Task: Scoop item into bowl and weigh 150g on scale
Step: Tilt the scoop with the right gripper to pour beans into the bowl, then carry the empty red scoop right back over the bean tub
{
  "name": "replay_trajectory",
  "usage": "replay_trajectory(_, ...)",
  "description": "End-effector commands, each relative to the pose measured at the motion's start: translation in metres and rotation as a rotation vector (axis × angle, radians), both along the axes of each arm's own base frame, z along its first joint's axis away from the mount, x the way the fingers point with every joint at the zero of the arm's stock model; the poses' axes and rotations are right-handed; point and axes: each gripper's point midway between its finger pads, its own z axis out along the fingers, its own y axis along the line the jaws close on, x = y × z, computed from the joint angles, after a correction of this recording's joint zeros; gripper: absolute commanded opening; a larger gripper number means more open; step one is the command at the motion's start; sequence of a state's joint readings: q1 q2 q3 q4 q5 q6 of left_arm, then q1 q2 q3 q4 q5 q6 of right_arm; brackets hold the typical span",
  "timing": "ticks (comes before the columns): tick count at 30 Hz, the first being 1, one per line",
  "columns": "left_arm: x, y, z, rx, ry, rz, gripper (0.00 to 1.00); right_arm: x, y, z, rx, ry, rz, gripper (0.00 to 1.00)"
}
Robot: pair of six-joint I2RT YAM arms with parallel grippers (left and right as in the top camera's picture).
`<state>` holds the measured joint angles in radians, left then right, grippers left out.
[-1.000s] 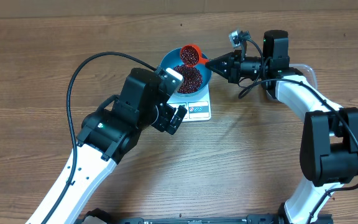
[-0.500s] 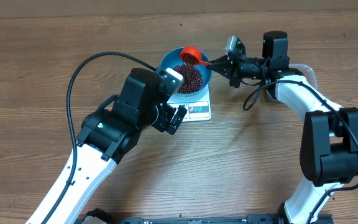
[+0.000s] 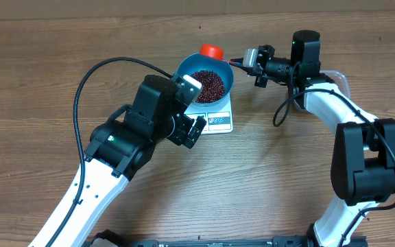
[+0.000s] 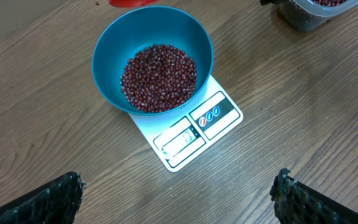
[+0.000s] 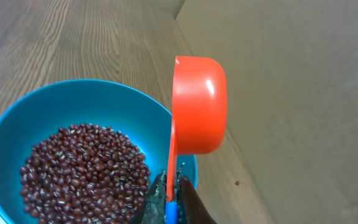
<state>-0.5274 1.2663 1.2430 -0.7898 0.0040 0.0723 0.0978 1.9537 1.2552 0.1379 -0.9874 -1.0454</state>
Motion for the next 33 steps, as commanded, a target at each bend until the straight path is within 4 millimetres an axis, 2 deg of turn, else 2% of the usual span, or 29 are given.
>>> replay_trajectory(1, 0.0, 0.0, -0.003, -0.01, 0.016, 0.01, 1.0, 0.002, -0.001, 0.005, 0.054, 0.105, -0.034, 0.04)
replay_trajectory(3, 0.0, 0.0, -0.003, -0.01, 0.016, 0.01, 0.99, -0.003, 0.002, 0.014, 0.096, 0.155, -0.024, 0.04)
replay_trajectory(5, 0.0, 0.0, -0.003, -0.01, 0.016, 0.01, 1.0, -0.01, 0.004, 0.032, 0.138, 0.185, -0.004, 0.04)
replay_trajectory(8, 0.0, 0.0, -0.003, -0.01, 0.016, 0.01, 1.0, -0.015, -0.002, 0.076, 0.204, 0.235, -0.074, 0.04)
replay_trajectory(10, 0.0, 0.0, -0.003, -0.01, 0.016, 0.01, 1.0, -0.01, -0.014, 0.099, 0.264, 0.316, -0.201, 0.04)
replay_trajectory(11, 0.0, 0.0, -0.003, -0.01, 0.016, 0.01, 1.0, -0.003, -0.031, 0.107, 0.302, 0.384, -0.327, 0.04)
replay_trajectory(12, 0.0, 0.0, -0.003, -0.01, 0.016, 0.01, 1.0, -0.001, -0.039, 0.108, 0.315, 0.416, -0.388, 0.04)
replay_trajectory(16, 0.0, 0.0, -0.003, -0.01, 0.016, 0.01, 1.0, 0.002, -0.093, 0.09, 0.31, 0.569, -0.711, 0.04)
replay_trajectory(20, 0.0, 0.0, -0.003, -0.01, 0.016, 0.01, 1.0, -0.005, -0.136, 0.07, 0.244, 0.621, -0.944, 0.04)
replay_trajectory(24, 0.0, 0.0, -0.003, -0.01, 0.016, 0.01, 1.0, -0.011, -0.162, 0.059, 0.186, 0.625, -1.102, 0.04)
replay_trajectory(28, 0.0, 0.0, -0.003, -0.01, 0.016, 0.01, 1.0, -0.023, -0.197, 0.043, 0.082, 0.624, -1.307, 0.04)
replay_trajectory(33, 0.0, 0.0, -0.003, -0.01, 0.016, 0.01, 1.0, -0.039, -0.218, 0.027, 0.001, 0.662, -1.439, 0.04)
